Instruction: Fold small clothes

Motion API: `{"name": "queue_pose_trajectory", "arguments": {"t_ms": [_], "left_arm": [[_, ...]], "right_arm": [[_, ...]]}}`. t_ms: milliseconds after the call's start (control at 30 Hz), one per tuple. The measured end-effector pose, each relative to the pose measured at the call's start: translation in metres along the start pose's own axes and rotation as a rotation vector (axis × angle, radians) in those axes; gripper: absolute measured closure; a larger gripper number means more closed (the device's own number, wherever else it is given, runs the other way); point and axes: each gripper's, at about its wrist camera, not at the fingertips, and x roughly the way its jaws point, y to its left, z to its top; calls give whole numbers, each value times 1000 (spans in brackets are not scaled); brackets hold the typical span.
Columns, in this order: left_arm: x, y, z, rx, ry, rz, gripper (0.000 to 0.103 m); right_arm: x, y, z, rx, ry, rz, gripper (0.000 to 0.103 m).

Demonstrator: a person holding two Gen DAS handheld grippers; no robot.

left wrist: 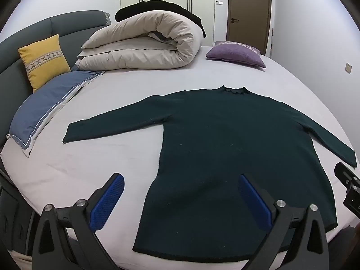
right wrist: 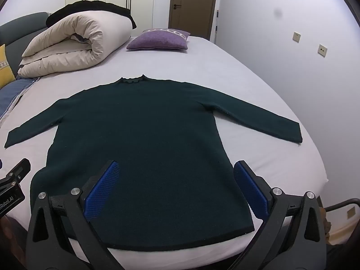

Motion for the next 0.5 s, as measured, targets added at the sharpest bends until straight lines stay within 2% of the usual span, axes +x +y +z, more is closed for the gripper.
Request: {"name": "queue_pose_trajectory", "arguments": {"t_ms": [500], "left_arm": [[0,0,0,3,0,3,0]], "right_arm": [[1,-3,1,1,2,8,0]]}}
